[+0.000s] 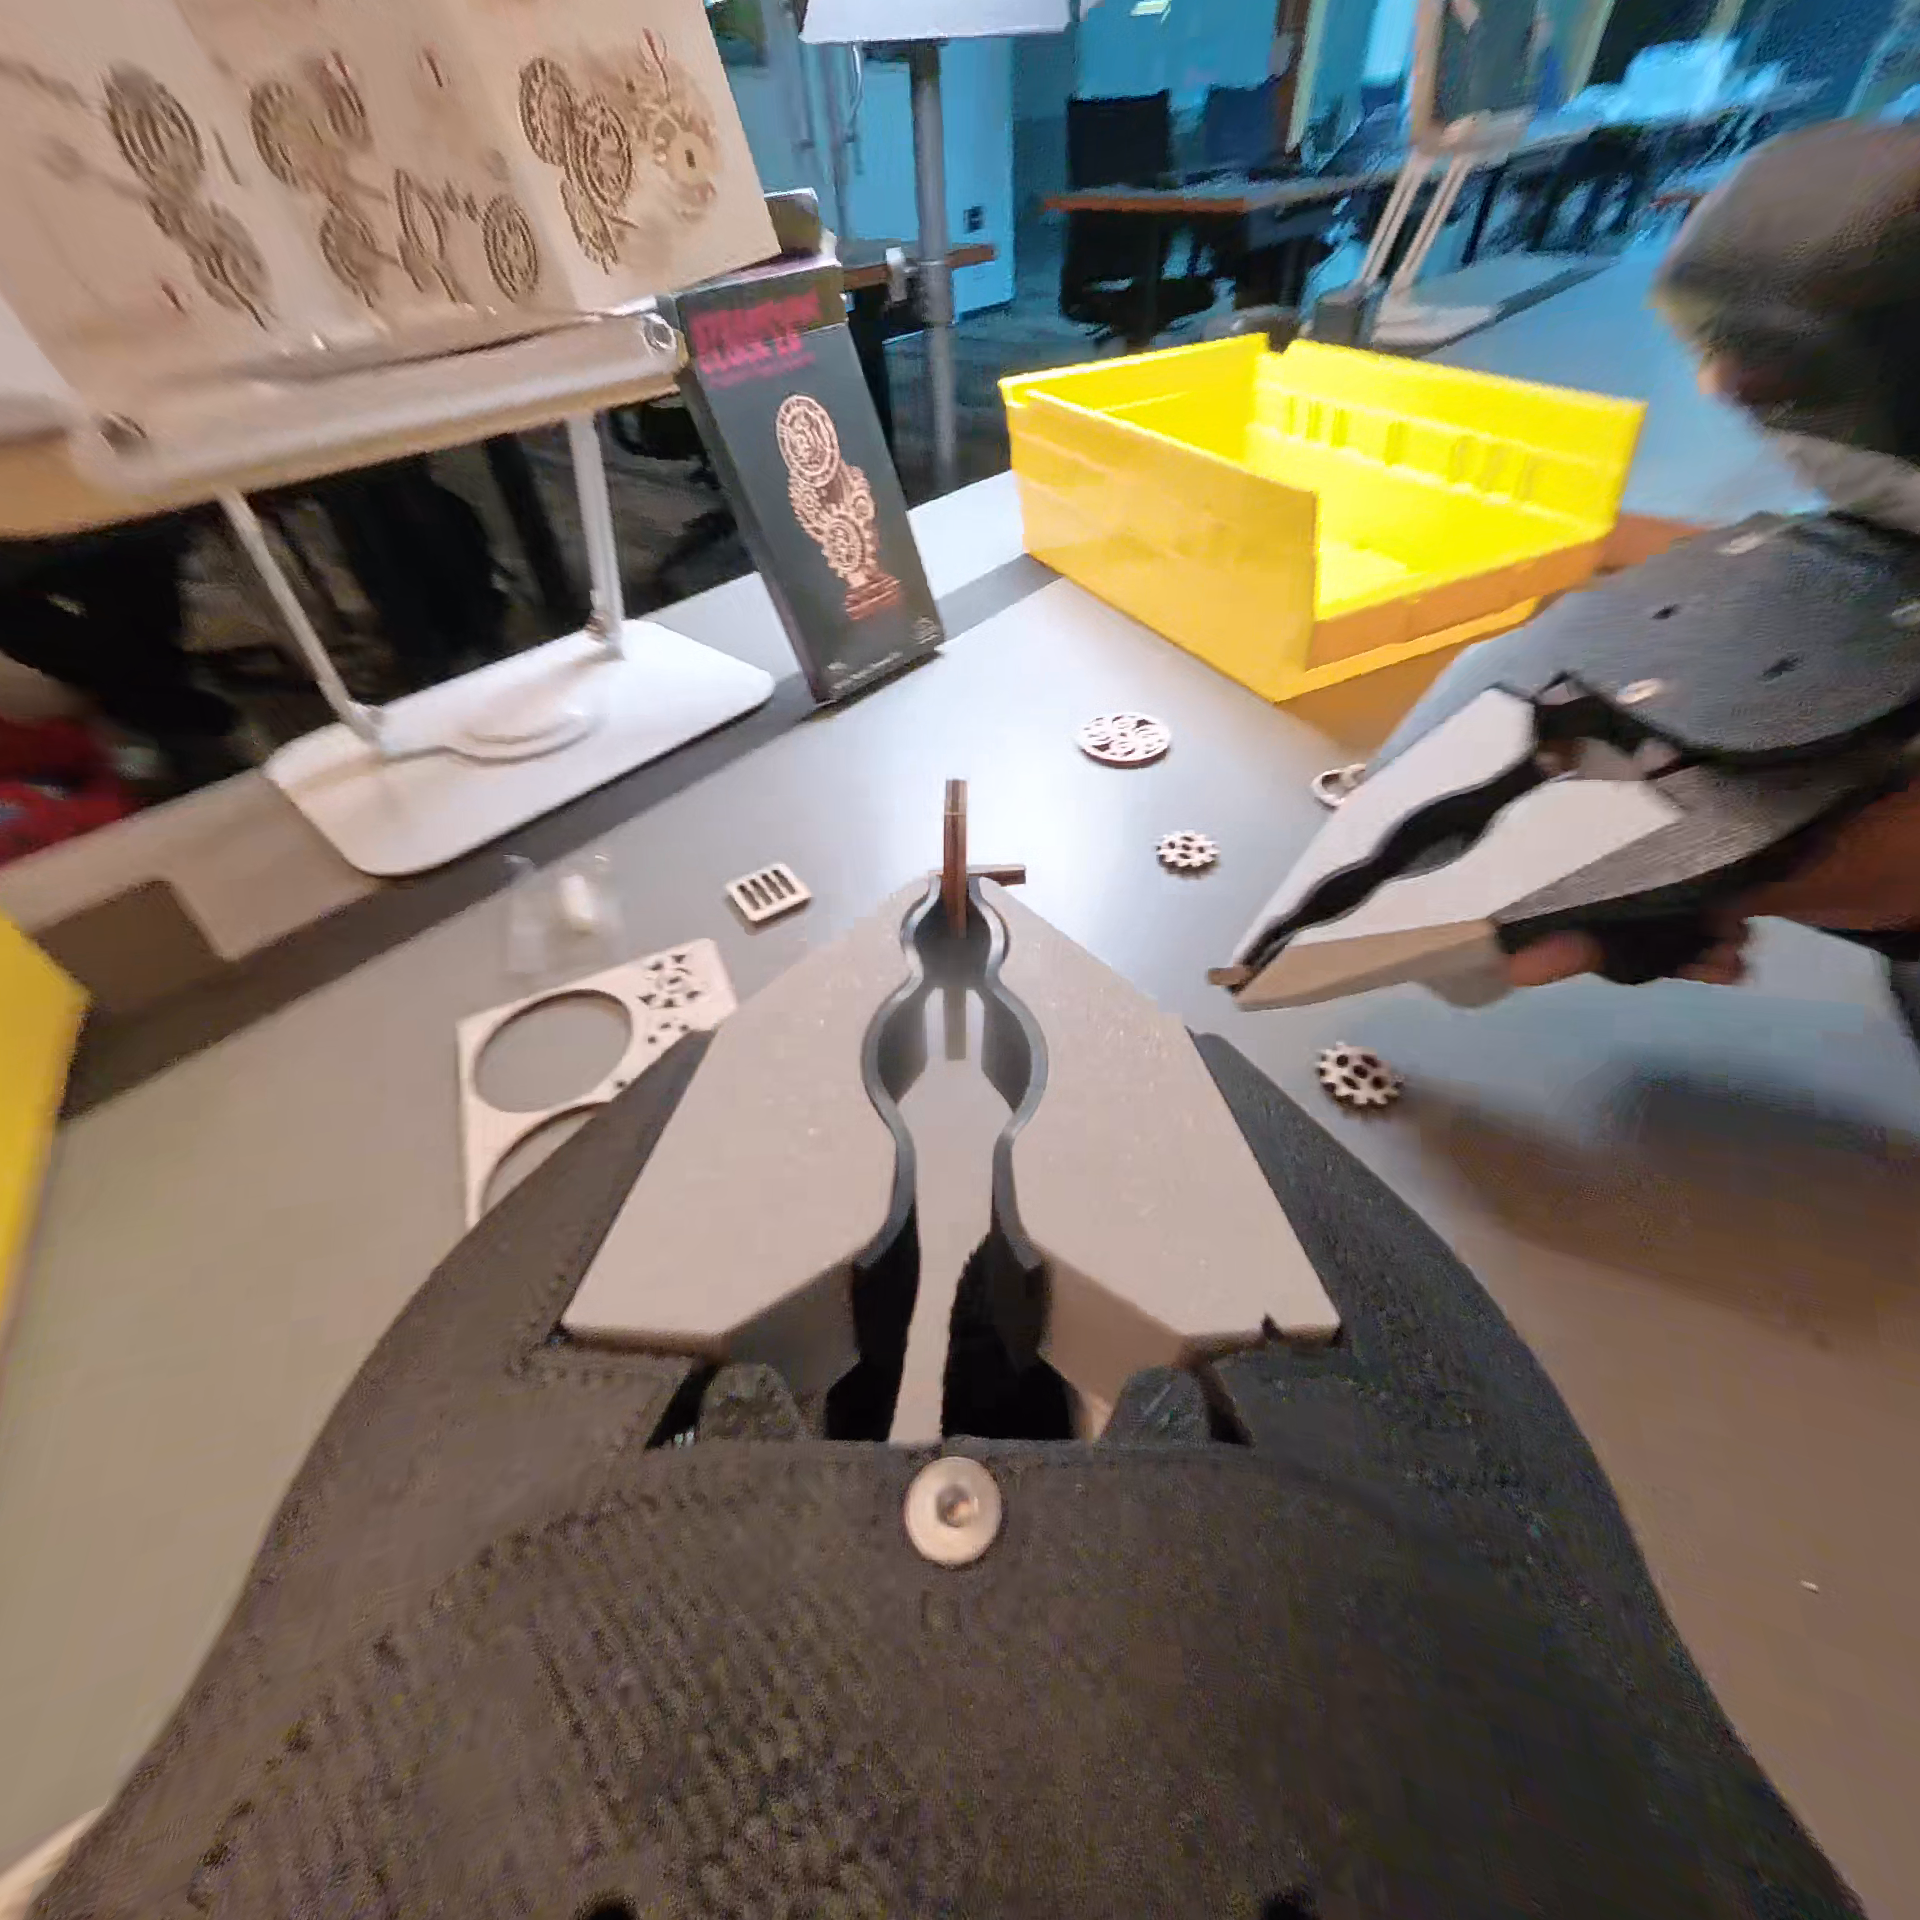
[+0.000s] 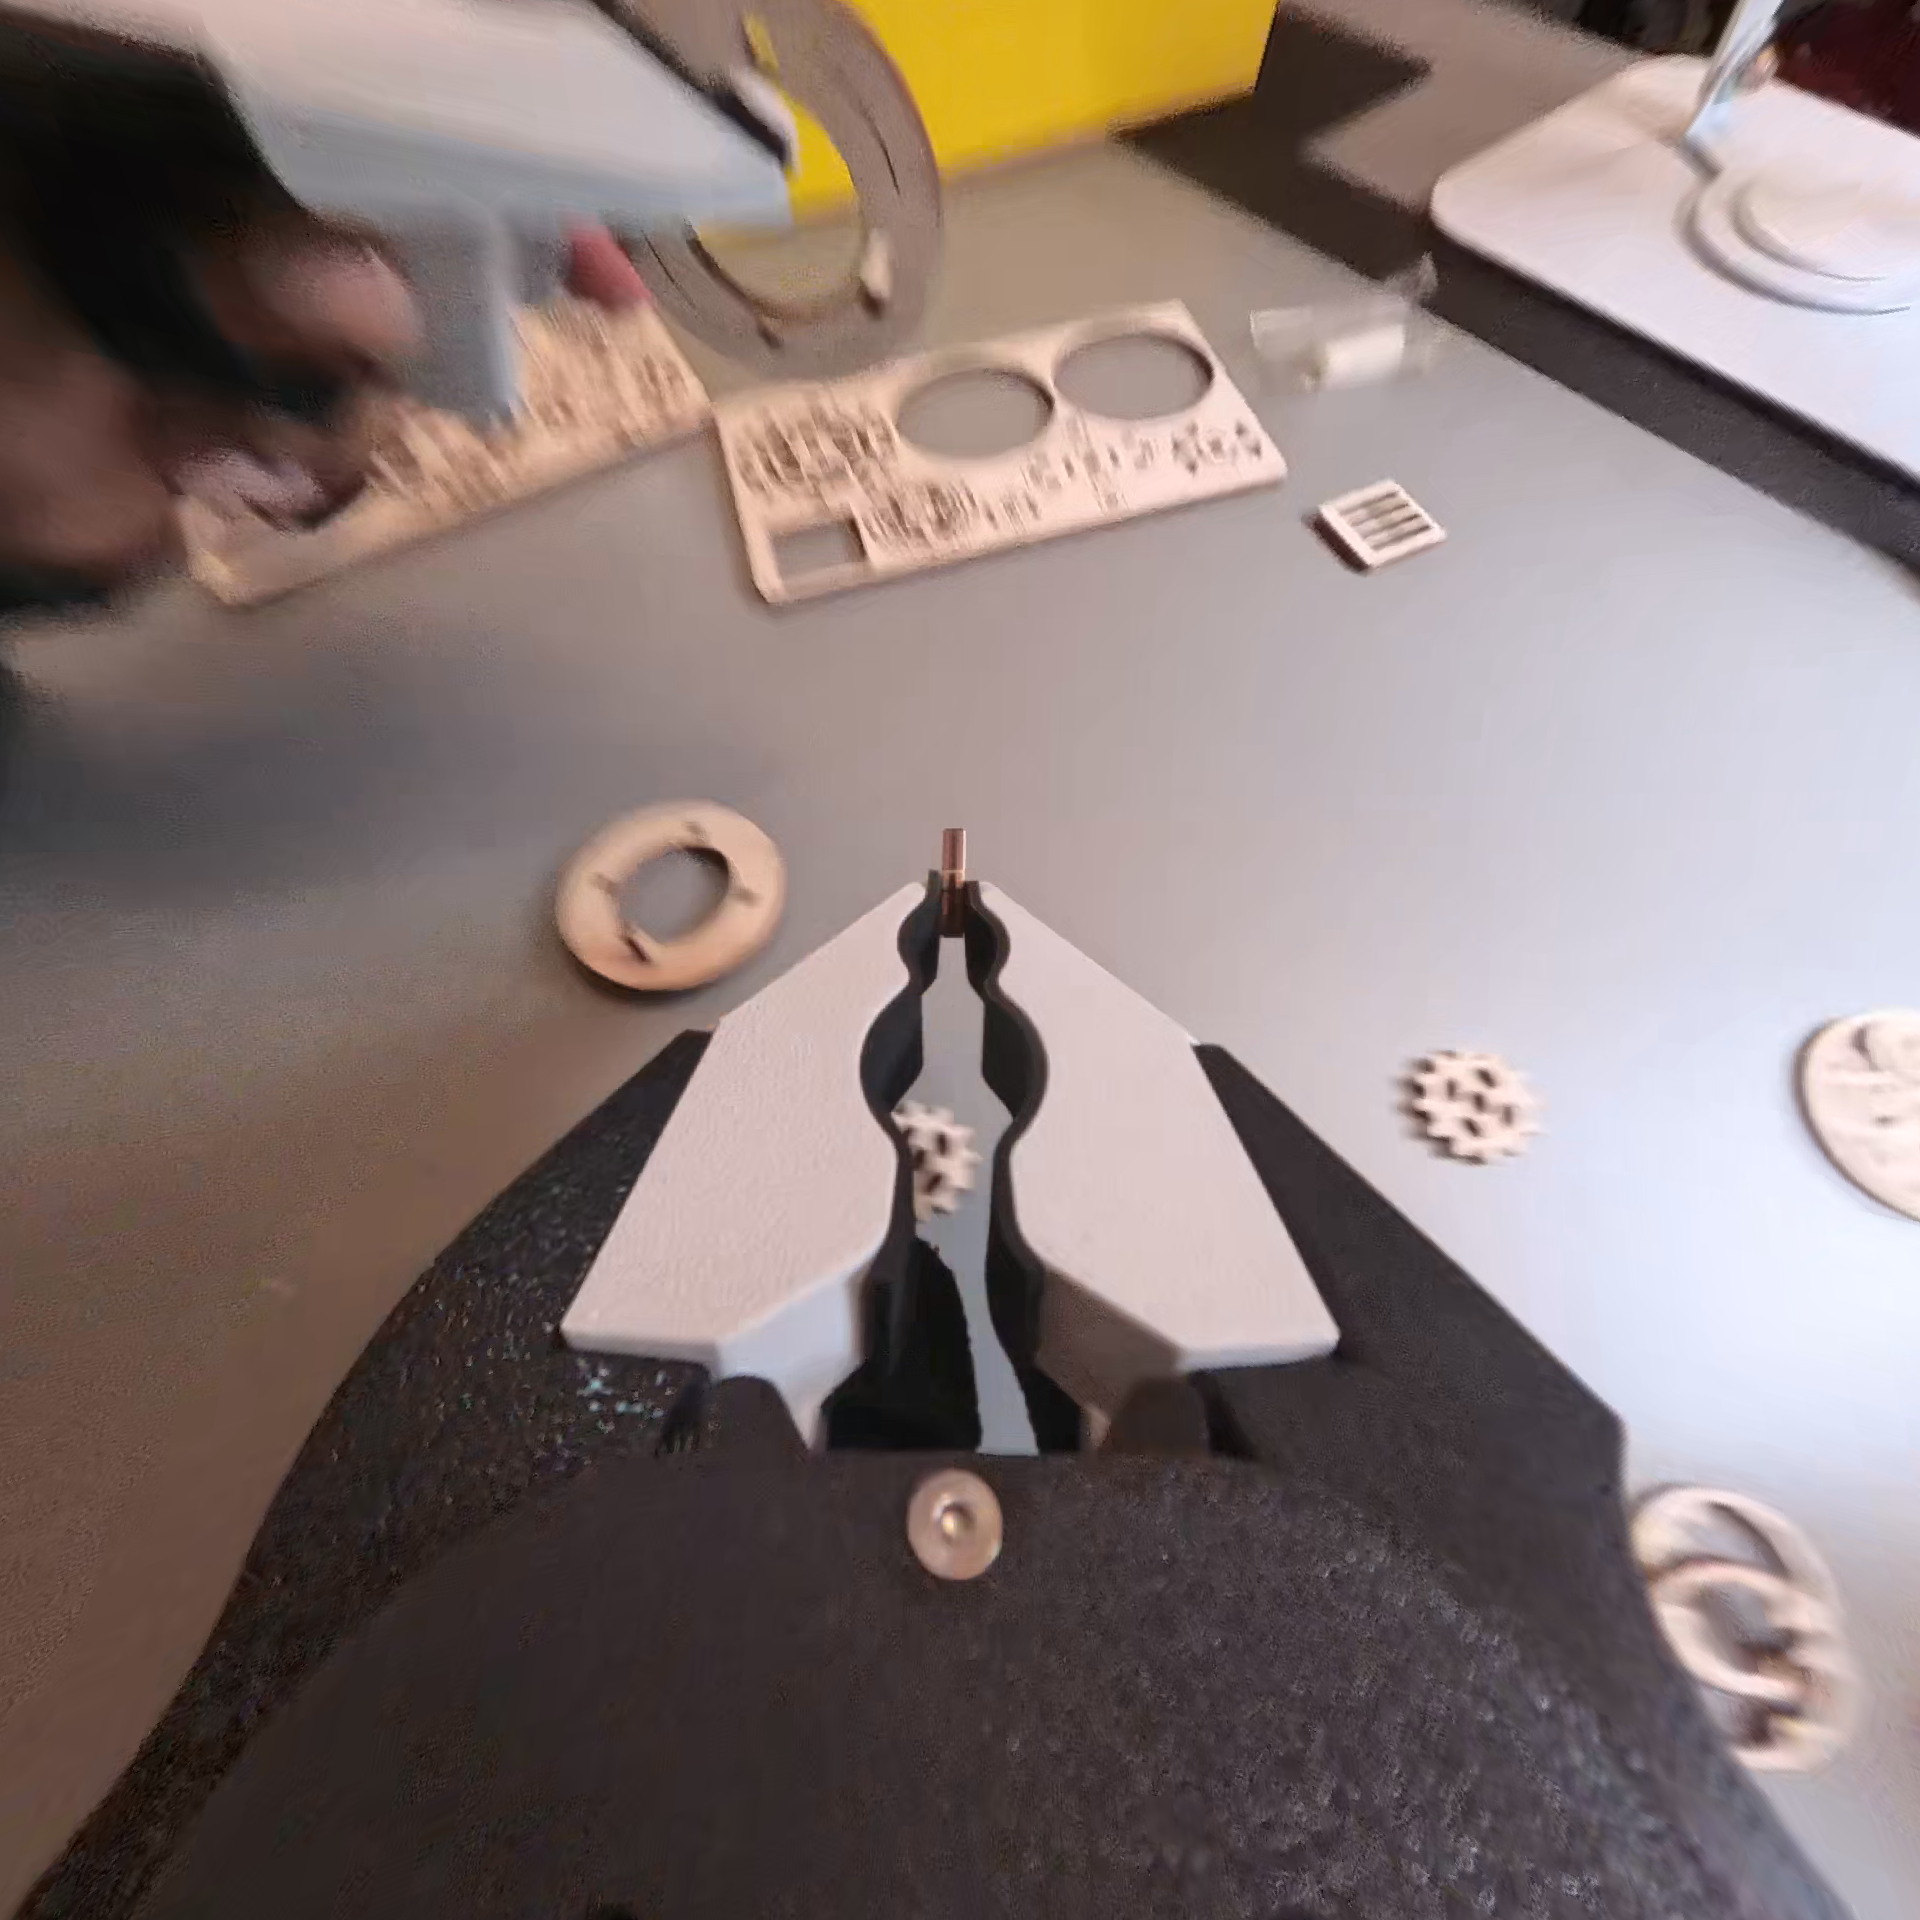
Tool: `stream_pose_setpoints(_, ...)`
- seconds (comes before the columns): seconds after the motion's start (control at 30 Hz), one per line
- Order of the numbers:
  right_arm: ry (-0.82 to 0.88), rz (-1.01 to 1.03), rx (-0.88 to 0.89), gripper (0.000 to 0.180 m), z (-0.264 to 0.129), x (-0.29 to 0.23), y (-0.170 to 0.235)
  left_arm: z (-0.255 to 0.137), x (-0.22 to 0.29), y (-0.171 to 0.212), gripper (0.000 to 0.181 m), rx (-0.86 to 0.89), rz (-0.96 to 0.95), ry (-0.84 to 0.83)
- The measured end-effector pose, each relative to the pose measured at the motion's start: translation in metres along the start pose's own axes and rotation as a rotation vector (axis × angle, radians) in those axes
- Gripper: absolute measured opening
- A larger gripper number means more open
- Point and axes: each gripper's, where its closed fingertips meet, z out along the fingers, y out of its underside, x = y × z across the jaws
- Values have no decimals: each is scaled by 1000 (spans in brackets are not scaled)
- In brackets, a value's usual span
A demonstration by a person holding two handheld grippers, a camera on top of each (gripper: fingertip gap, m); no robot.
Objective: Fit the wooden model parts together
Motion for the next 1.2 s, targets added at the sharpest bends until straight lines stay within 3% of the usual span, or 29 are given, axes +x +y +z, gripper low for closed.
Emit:
stream_pose_setpoints(0.17,-22,-187,-217,2,22,5,20,-1,-3,26,1,7,-322,143)
stream_pose_setpoints(0.37,-62,-152,-177,30,14,2,12,-5,5,20,0,91,-555,305)
stream_pose_setpoints(0.53,-190,-19,150,19,-22,-22,-55,-7,15,9,0,144,-500,310)
stream_pose_setpoints(0.7,-96,33,255,14,-16,-27,-73,-6,38,-2,0,165,-206,208)
stream_pose_setpoints(0.9,-61,29,281,3,-15,-24,-76,-6,48,-6,2,180,-200,203)
stream_pose_setpoints(0.97,-28,-26,275,1,-15,-21,-74,-3,54,0,5,123,-203,261)
stream_pose_setpoints(1.07,-3,-176,273,1,-16,-22,-70,-1,51,8,27,42,-178,274)
stream_pose_setpoints(1.2,91,-368,259,1,-13,-27,-67,3,55,13,17,-15,-148,291)
